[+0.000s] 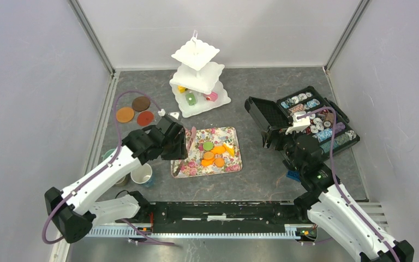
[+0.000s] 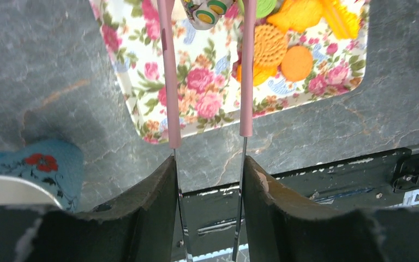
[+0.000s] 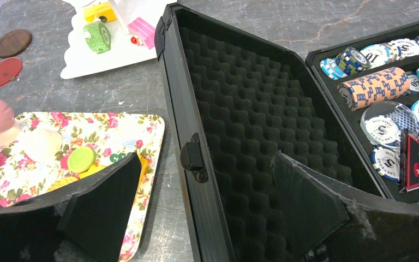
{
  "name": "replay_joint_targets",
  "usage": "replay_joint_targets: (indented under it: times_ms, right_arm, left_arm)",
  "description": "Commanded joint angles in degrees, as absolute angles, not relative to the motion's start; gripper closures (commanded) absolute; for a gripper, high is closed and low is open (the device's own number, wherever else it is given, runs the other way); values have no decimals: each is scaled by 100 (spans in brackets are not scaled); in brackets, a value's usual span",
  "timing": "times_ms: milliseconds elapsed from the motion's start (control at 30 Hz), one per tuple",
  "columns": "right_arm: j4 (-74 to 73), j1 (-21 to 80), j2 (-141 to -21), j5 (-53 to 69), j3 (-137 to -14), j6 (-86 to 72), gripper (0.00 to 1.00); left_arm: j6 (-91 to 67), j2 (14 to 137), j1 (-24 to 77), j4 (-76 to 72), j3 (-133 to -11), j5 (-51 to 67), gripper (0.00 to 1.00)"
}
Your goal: Serve the afternoon tea
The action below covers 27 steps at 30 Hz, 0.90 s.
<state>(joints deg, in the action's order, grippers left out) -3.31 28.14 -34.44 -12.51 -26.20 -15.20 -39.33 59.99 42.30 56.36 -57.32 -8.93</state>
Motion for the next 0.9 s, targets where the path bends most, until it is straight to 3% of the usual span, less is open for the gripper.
replay_joint_targets:
  times_ms: [0, 533, 867]
  right_arm:
    - [-212, 2842, -3397, -1306, -2807, -1499, 2]
    - [-608, 2841, -3011, -1485, -3007, -1511, 2]
    - [-850, 2839, -2779, -1712, -3020, -1394, 2]
  left_arm:
    - [-3311, 6502, 4256, 4945, -6380, -1178, 70]
    - [-2975, 9295, 4004, 3810, -8177, -1261, 69]
    - [-2997, 9830, 3505, 3309, -8252, -957, 71]
